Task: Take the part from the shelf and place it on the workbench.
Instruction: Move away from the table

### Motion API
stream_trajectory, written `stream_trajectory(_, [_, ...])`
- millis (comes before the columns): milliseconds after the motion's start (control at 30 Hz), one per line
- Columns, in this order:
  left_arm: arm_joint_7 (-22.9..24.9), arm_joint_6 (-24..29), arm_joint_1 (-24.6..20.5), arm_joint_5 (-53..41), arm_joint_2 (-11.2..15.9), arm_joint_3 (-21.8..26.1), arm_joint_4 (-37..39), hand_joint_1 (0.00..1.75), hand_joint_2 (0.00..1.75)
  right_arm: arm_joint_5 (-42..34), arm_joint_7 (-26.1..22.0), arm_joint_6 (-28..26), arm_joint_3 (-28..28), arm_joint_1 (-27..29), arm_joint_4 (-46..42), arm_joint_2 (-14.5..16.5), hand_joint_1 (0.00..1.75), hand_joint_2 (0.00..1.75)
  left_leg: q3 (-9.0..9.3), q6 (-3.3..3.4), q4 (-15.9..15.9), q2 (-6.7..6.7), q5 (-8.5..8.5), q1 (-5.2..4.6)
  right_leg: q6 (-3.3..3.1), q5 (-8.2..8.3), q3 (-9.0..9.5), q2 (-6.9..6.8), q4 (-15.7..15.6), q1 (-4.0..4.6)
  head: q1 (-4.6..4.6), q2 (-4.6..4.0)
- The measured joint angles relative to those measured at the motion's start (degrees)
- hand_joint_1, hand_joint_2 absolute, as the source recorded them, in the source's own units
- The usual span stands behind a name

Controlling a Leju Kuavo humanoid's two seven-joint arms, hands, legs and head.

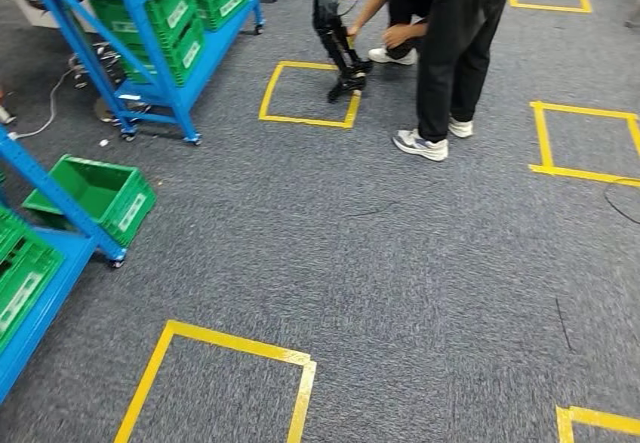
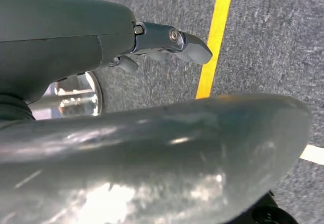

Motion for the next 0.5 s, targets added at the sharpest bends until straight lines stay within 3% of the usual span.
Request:
stream_trajectory(200, [0.0,0.0,0.0,0.0,-0.1,0.0,0.0,0.0,0.0,0.0,0.0,0.0,0.0,0.1,0.0,-0.1,0.0,0.0,-2.26,-0.1,5.1,0.26,-1.61,0.01,-0.12,-0.08,-0.02,-1.44,0.0,0.13,-0.01,0.0])
stream_trajectory(233, [0.0,0.0,0.0,0.0,-0.1,0.1,0.0,0.0,0.0,0.0,0.0,0.0,0.0,0.1,0.0,-0.2,0.0,0.0,-0.39,-0.01,2.0,1.81,-0.03,-0.1,0.06,-0.25,0.07,-2.68,0.2,0.34,-0.09,0.0])
stream_trajectory(333, [0.0,0.1,0.0,0.1,-0.2,0.1,0.0,0.0,0.0,0.1,0.1,0.0,0.1,-0.1,0.0,-0.2,0.0,0.0,6.17,1.3,-10.3,4.89,5.56,-0.55,1.07,-0.66,0.5,-6.44,0.4,0.83,-0.13,0.01])
stream_trajectory(367, [0.0,0.2,0.1,0.2,-0.2,0.2,0.0,0.0,0.0,0.2,0.2,0.0,0.2,-0.3,0.0,-0.2,0.0,0.0,6.04,1.86,-10.3,4.12,5.7,-0.48,1.4,-0.75,0.51,-6.79,0.4,0.74,-0.06,0.01])
stream_trajectory(433, [0.0,0.5,0.3,0.5,-0.1,0.3,0.0,0.0,0.0,0.3,0.4,0.0,0.2,-0.5,0.0,-0.2,0.0,0.0,6.0,2.54,-10.5,3.04,5.99,-0.27,2.03,-2.1,-0.08,-5.12,2.0,0.49,0.09,0.0])
stream_trajectory(500, [-0.3,0.6,0.1,0.7,0.0,0.5,0.0,0.0,0.0,0.3,0.1,0.0,0.3,-0.5,0.0,-0.1,0.0,0.0,5.93,2.95,-10.5,1.81,6.19,-0.13,2.45,-5.62,-2.74,-2.12,8.3,0.27,0.4,0.0])
